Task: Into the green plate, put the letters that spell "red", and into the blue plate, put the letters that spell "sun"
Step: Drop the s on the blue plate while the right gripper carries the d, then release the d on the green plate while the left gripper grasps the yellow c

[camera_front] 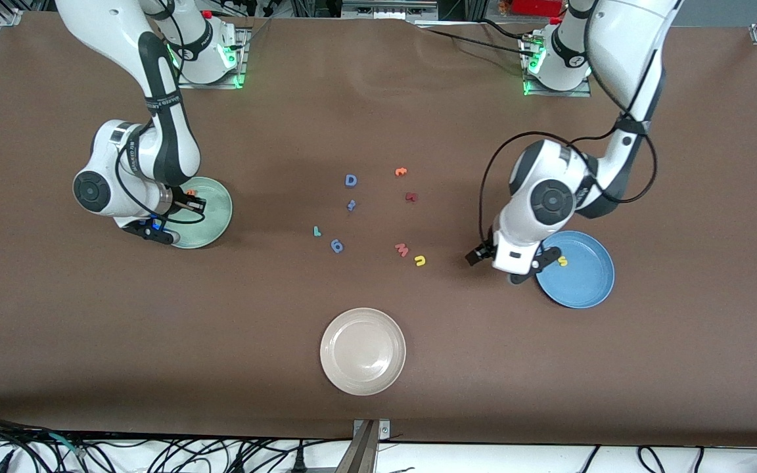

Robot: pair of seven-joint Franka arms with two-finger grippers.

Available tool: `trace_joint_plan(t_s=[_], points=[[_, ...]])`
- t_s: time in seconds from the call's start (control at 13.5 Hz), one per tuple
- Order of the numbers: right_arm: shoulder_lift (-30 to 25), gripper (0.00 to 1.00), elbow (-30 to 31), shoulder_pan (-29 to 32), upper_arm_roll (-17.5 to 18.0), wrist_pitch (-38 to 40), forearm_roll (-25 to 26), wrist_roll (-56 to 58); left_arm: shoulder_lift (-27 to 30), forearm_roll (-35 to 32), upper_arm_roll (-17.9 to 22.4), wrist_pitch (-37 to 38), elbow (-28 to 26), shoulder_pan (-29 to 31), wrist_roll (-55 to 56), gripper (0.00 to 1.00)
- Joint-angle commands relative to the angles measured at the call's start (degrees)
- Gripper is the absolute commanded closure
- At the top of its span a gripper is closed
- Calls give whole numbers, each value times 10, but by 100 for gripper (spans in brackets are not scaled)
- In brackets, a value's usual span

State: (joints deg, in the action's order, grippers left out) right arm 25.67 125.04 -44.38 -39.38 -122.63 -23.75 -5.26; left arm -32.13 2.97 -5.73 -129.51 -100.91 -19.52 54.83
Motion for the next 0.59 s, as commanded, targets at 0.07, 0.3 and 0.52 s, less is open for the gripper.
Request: trace_joint_plan(t_s=[0.07, 0.3, 0.52], points=[[22, 94, 8, -4, 18, -26, -24, 9, -80, 13, 1, 7, 109, -36, 47, 0], [28, 93, 7, -4, 19, -26, -39, 11, -106, 11, -3, -6, 132, -54, 63, 0], [28, 44, 7, -4, 19, -24, -39, 12, -136, 6, -3, -42, 141, -77, 107, 0]])
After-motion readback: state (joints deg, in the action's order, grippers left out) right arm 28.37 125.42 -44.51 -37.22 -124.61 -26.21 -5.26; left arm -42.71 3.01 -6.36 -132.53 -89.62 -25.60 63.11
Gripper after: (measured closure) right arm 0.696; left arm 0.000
